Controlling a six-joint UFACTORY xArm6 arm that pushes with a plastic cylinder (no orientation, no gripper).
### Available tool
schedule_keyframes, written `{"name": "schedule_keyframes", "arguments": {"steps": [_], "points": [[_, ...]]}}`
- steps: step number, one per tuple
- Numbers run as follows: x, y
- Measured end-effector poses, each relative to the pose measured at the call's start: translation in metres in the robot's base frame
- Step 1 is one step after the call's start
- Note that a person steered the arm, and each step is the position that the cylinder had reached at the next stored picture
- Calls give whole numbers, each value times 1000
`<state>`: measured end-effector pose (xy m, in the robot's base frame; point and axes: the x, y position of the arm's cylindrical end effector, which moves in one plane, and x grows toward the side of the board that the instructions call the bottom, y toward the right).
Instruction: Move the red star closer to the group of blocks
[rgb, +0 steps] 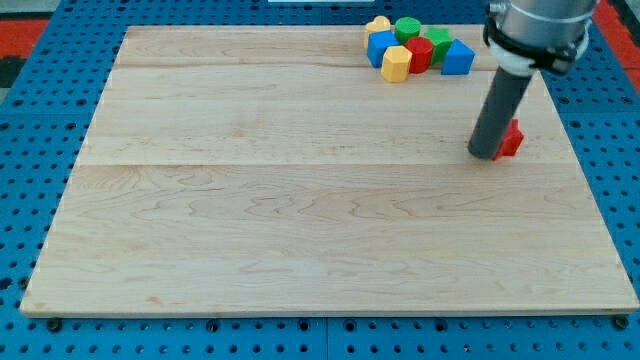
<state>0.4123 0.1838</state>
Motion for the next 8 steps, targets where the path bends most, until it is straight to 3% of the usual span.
{"name": "schedule_keyframes", "arguments": {"steps": [2,4,6,8], "points": [[27,15],[8,67],[-67,-27],[-6,-37]]}}
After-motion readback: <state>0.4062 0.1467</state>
